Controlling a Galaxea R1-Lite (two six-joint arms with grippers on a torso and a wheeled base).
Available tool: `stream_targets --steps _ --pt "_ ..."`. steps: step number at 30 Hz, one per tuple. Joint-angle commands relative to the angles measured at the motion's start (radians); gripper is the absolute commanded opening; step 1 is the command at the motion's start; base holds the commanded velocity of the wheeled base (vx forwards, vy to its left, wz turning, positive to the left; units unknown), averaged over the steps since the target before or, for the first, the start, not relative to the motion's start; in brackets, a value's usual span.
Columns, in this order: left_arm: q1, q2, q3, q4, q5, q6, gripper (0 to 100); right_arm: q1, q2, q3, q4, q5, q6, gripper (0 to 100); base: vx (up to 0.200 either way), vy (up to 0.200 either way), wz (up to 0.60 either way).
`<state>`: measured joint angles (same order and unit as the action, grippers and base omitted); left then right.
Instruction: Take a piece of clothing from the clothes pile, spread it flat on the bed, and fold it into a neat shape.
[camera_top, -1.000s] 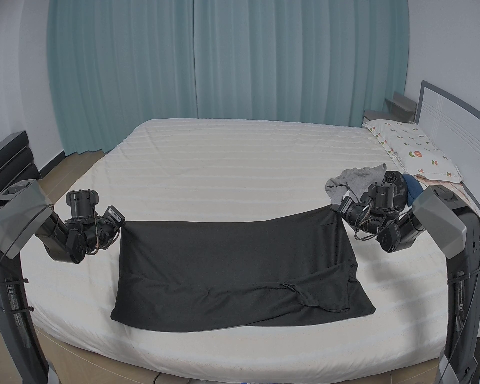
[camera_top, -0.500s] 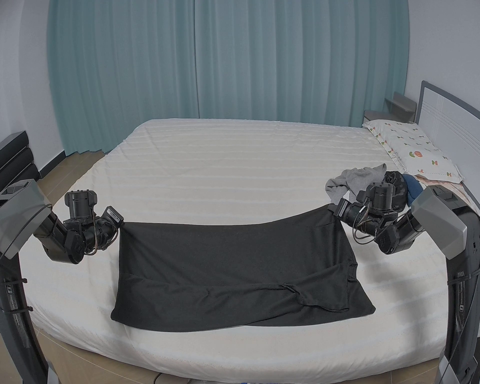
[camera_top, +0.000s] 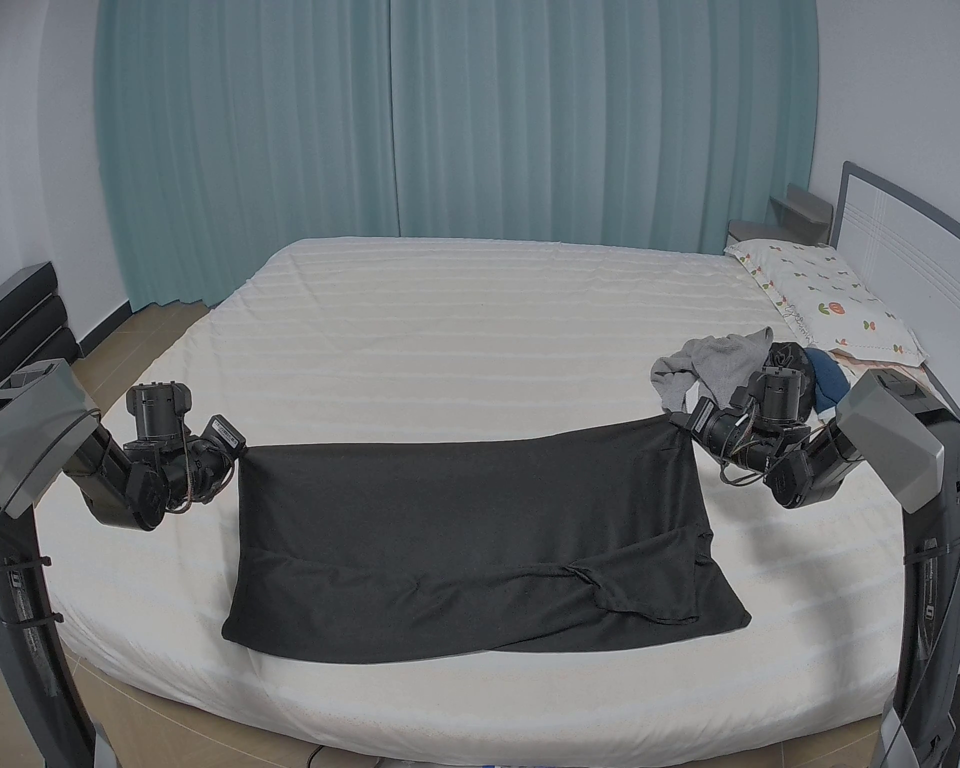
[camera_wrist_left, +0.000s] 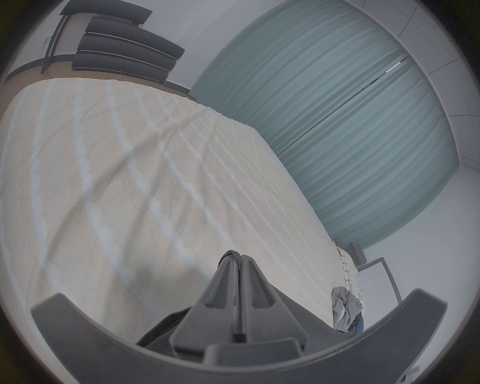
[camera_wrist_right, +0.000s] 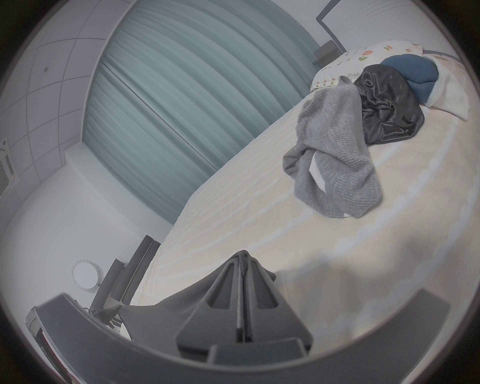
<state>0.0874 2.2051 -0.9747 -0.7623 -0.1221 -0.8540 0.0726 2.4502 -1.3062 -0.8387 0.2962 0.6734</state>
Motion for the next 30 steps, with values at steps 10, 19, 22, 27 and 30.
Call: stream_targets --steps 10,19,22,27,30 --pt "0.003 0.005 -0.001 0.0 -0.001 0.001 0 -0.002 0.003 0.007 0.007 0.0 0.002 0 0.0 0.0 0.0" --pt "0.003 0.004 0.005 0.001 -0.001 0.001 0 0.0 -0.005 0.019 0.013 0.001 0.002 0 0.0 0.0 0.0" --pt "0.003 0.007 0.004 0.0 -0.001 0.001 0 0.0 -0.005 0.018 0.015 0.0 0.002 0 0.0 0.0 0.0" --pt "0.003 0.004 0.013 0.001 -0.001 0.001 0 0.0 -0.007 0.035 0.017 0.003 0.0 0 0.0 0.0 0.0" --pt "0.003 -0.004 0.037 0.0 -0.001 0.007 0 -0.002 -0.028 0.064 0.015 0.02 0.0 0 0.0 0.0 0.0"
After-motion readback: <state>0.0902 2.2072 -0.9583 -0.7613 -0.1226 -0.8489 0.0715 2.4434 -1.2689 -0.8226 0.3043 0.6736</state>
